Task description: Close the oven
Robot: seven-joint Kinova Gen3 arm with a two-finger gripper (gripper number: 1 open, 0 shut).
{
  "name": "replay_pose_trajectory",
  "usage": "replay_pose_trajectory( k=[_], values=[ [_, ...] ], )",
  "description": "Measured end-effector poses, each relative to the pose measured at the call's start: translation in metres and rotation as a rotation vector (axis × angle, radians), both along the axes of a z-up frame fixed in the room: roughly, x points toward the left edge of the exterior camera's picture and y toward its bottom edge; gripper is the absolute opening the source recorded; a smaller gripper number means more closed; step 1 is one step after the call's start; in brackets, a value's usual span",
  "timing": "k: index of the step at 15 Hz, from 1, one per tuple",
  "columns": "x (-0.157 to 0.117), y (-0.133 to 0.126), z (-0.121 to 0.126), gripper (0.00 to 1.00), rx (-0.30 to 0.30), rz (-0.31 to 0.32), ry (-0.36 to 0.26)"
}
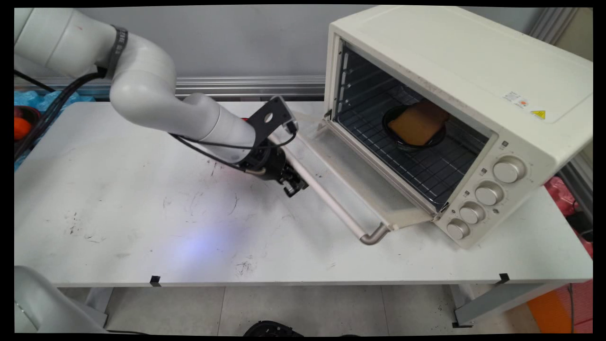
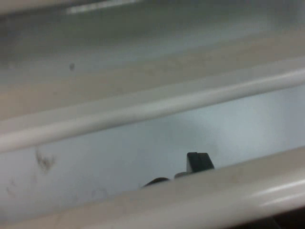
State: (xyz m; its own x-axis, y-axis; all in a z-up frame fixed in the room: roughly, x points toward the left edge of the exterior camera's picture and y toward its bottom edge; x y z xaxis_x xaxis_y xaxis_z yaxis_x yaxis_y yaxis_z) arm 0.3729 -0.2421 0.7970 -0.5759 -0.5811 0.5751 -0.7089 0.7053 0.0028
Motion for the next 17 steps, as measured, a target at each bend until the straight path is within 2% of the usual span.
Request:
replay_pose_trajectory(
  k=[6, 17],
  values=[
    [-0.011, -0.015, 0.021, 0.0, -0.057, 0.004, 0.033],
    [-0.047, -0.059, 0.079, 0.0, -0.191, 0.01, 0.14]
  ],
)
